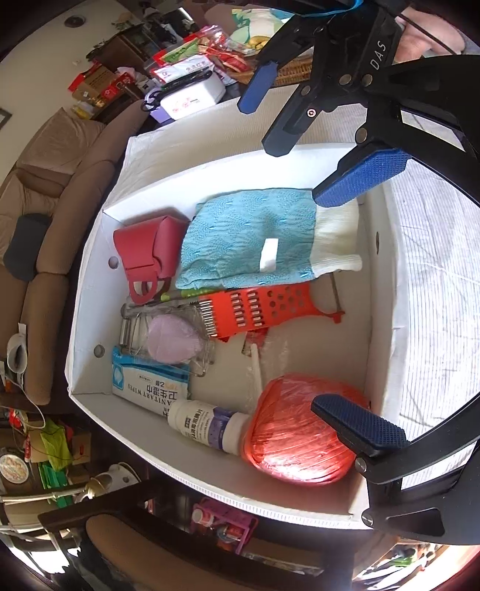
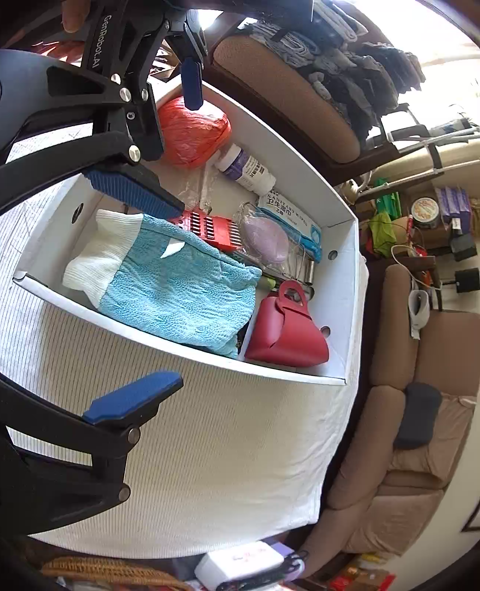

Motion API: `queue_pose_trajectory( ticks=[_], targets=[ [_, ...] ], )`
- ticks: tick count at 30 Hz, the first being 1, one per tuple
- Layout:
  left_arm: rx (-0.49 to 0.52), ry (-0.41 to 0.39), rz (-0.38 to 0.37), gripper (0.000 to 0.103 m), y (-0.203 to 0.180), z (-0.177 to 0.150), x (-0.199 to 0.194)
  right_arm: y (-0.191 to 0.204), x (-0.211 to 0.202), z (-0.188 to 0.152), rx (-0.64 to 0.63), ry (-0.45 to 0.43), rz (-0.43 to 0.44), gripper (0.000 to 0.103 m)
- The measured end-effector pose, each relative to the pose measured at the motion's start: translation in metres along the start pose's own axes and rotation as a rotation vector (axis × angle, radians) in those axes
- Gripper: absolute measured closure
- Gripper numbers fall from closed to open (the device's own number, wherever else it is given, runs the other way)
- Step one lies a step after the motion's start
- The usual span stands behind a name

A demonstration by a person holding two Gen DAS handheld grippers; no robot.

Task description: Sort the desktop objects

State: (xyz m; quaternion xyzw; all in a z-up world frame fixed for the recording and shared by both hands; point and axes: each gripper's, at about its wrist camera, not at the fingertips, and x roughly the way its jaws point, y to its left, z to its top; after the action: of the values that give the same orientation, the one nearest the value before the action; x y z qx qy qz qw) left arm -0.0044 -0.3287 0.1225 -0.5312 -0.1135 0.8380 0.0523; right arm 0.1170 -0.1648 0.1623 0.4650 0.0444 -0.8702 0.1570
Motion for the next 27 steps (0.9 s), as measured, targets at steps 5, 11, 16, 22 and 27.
queue_pose_trajectory(
  ticks=[5, 11, 16, 22, 27],
  targets=[
    [-0.004, -0.041, 0.065, 0.000, 0.001, -0.009, -0.016, -0.006, -0.012, -0.011, 0.012, -0.009, 0.002, 0.000],
    [-0.005, -0.072, 0.108, 0.000, -0.007, -0.019, -0.032, -0.010, -0.028, -0.022, 0.008, -0.019, -0.003, 0.000],
    [0.006, -0.074, 0.126, 0.000, -0.020, -0.033, -0.037, -0.017, -0.039, -0.035, 0.017, -0.021, 0.009, 0.000],
    [0.031, -0.100, 0.162, 0.000, -0.044, -0.049, -0.044, -0.033, -0.050, -0.056, 0.035, -0.026, 0.027, 0.000],
    [0.048, -0.154, 0.180, 0.000, -0.069, -0.065, -0.047, -0.058, -0.059, -0.074, 0.067, -0.037, 0.013, 0.000]
  ],
)
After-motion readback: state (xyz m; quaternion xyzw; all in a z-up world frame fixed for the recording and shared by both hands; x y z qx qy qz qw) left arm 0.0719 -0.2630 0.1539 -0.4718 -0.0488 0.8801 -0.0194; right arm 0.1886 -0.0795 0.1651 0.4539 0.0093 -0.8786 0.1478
